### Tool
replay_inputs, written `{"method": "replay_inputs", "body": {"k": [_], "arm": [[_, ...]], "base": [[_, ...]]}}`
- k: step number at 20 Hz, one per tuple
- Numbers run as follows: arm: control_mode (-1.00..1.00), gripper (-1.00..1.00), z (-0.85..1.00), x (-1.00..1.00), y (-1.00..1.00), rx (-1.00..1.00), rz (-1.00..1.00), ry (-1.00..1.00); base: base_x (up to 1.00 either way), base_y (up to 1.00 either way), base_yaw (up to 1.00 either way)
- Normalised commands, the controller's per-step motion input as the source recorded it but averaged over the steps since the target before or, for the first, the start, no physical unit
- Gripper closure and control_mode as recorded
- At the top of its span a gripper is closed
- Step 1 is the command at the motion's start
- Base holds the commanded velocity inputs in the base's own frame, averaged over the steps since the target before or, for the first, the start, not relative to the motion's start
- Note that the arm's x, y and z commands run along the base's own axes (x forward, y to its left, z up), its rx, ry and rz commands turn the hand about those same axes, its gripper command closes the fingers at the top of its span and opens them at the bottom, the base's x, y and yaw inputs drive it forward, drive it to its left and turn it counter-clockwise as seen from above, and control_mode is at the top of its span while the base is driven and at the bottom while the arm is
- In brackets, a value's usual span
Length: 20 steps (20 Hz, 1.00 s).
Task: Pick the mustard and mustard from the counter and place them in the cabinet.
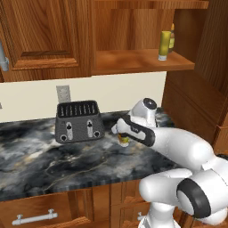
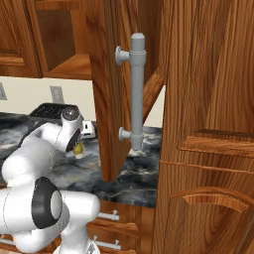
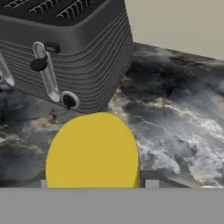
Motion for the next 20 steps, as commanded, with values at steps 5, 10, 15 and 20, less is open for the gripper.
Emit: {"method": "replay_inputs", "body": {"k": [5, 10, 15, 20], "arm": [[-1.0, 1.0, 0.76, -0.24, -0.03, -0.01, -0.13, -0.12], [-1.0, 1.0, 0.76, -0.14, -0.06, 0.0, -0.16, -0.05], [-1.0, 1.0, 0.59, -0.17, -0.23, 0.0, -0.15, -0.01], [-1.0, 1.0, 0.45, -0.26, -0.2, 0.0, -0.11, 0.0]], "base": [[0.0, 0.0, 0.0], [0.0, 0.0, 0.0], [0.0, 0.0, 0.0], [0.0, 0.0, 0.0]]}}
